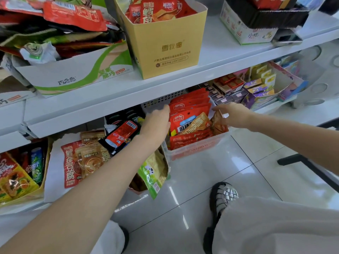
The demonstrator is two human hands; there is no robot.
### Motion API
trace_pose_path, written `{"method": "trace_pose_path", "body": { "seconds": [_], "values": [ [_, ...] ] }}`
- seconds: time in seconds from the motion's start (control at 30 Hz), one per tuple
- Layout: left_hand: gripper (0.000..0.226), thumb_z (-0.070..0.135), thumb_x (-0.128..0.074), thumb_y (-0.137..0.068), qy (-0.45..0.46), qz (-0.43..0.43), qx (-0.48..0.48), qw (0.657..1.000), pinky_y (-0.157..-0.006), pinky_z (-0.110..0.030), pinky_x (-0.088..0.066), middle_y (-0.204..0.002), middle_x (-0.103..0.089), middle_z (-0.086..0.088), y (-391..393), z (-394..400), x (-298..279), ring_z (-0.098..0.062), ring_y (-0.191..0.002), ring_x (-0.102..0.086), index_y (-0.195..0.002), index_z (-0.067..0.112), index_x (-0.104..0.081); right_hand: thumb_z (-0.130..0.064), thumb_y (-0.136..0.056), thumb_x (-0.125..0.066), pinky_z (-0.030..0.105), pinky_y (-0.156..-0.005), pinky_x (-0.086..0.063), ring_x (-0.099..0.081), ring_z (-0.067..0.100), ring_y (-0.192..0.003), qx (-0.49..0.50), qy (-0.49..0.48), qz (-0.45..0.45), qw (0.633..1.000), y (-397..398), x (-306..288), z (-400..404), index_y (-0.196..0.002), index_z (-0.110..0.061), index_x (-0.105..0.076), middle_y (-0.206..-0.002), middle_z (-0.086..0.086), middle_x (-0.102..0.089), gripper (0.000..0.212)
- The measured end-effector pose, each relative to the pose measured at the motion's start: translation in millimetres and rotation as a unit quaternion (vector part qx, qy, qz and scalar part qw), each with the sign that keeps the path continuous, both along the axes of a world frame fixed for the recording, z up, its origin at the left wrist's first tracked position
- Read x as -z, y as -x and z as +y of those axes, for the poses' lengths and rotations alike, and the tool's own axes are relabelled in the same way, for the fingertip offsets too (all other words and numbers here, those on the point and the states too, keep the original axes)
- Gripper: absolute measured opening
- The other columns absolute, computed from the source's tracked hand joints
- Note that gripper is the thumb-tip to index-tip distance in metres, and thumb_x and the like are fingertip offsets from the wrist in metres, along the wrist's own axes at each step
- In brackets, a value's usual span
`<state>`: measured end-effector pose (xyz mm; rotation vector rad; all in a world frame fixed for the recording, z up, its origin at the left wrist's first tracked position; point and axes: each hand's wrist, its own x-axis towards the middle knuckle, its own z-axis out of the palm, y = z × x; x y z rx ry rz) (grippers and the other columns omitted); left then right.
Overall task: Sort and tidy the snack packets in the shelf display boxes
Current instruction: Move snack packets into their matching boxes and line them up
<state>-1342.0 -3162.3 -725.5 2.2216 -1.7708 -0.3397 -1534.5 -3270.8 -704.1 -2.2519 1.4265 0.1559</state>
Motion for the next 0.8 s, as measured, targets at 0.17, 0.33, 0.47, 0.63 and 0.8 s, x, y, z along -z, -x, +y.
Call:
{"method": "trace_pose_path", "body": {
  "seconds": [0.17, 0.33, 0.47, 0.63, 0.8],
  "values": [
    [0.019, 0.012, -0.06, -0.087, 0.015, 0.106, -0.071, 0.992, -0.087, -0.038, -0.049, -0.106, -0.063, -0.011, 8, -28, 1, -0.027, -0.099, -0.059, -0.105, 0.008, -0.054, -0.006, -0.083, -0.059, 0.032, -0.092, -0.044, -0.049, 0.026, -0.122, -0.011, -0.027, -0.004, 1.0, 1, 2, -7, -0.14, -0.019, -0.037, -0.139, 0.007, -0.048, 0.062],
    [0.02, 0.013, -0.061, -0.086, 0.001, 0.161, -0.065, 0.985, -0.072, -0.026, -0.045, -0.103, -0.065, -0.007, 3, -27, -3, -0.019, -0.088, -0.061, -0.104, 0.008, -0.055, -0.009, -0.082, -0.061, 0.032, -0.074, -0.047, -0.058, 0.03, -0.102, -0.042, -0.001, 0.041, 0.998, 4, 3, -7, -0.138, -0.019, -0.033, -0.128, 0.013, -0.054, 0.063],
    [0.024, 0.013, -0.059, -0.087, 0.096, 0.1, -0.03, 0.99, -0.081, -0.032, -0.049, -0.107, -0.058, -0.004, 4, 18, 0, -0.019, -0.093, -0.059, -0.109, 0.011, -0.051, -0.008, -0.085, -0.055, 0.04, -0.07, -0.049, -0.058, 0.036, -0.089, -0.081, 0.082, 0.126, 0.985, -2, 4, 1, -0.136, -0.014, -0.029, -0.1, 0.018, -0.057, 0.057],
    [0.052, 0.035, -0.051, -0.091, -0.036, 0.006, 0.08, 0.996, -0.108, -0.037, -0.024, -0.144, -0.036, -0.001, 13, 15, 17, -0.02, -0.133, -0.028, -0.138, 0.018, -0.036, -0.003, -0.086, -0.044, 0.038, -0.062, -0.034, -0.056, 0.044, -0.091, -0.037, 0.12, 0.043, 0.991, -14, -8, 4, -0.12, -0.001, -0.035, -0.1, 0.029, -0.056, 0.035],
    [0.056, 0.035, -0.046, -0.094, -0.076, -0.015, 0.057, 0.995, -0.113, -0.039, -0.016, -0.149, -0.031, -0.006, 6, -9, 20, -0.025, -0.137, -0.028, -0.144, 0.017, -0.027, -0.004, -0.087, -0.045, 0.036, -0.066, -0.035, -0.054, 0.045, -0.097, 0.05, 0.087, -0.031, 0.994, -22, -1, -1, -0.107, 0.0, -0.04, -0.107, 0.03, -0.055, 0.021]
  ]
}}
